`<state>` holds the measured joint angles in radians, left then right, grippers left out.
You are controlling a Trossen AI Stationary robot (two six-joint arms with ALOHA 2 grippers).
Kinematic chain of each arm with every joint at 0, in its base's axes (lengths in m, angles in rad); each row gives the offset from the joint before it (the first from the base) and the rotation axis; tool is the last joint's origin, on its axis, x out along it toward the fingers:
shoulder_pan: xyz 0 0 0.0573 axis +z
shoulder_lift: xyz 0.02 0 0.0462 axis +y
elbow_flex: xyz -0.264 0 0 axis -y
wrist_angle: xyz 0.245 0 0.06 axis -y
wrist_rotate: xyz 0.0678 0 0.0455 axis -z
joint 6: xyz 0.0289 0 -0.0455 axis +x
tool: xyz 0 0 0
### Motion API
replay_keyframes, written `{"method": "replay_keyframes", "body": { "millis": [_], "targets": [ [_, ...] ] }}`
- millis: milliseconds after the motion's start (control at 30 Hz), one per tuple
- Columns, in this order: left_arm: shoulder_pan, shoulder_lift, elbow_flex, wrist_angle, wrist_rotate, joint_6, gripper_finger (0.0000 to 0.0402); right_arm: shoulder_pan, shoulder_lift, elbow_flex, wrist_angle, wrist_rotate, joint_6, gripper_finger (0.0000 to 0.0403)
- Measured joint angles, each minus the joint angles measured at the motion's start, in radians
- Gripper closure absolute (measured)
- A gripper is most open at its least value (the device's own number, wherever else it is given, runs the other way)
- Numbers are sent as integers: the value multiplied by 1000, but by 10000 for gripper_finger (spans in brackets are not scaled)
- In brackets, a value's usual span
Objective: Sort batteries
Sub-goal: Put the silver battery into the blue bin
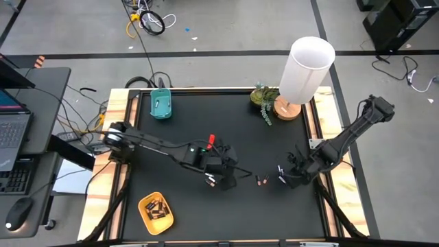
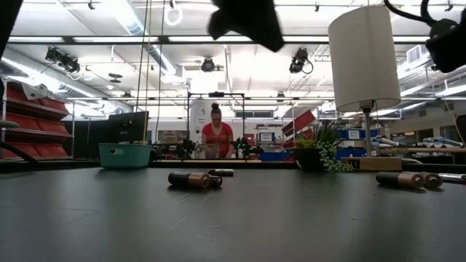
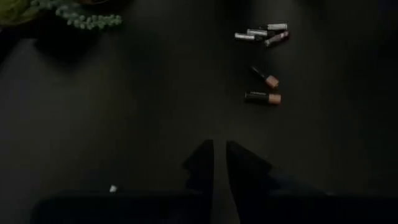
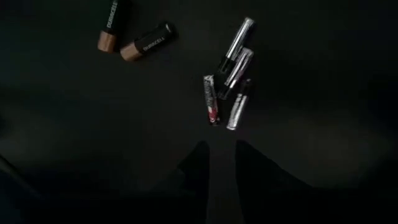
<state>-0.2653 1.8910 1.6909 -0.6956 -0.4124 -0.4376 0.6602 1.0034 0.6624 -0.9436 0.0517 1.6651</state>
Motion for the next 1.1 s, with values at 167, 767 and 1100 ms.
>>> {"method": "replay_keyframes", "body": {
  "millis": [167,767,1100],
  "targets": [
    [-12,-174,-229,169,-16,-86,363,45,98,0,8,16,66,322],
    [-10,-380,-537,495,-23,-351,318,31,319,1,106,11,36,244],
    [-10,-379,-537,545,-22,-323,298,26,327,1,89,22,105,248]
  ]
}}
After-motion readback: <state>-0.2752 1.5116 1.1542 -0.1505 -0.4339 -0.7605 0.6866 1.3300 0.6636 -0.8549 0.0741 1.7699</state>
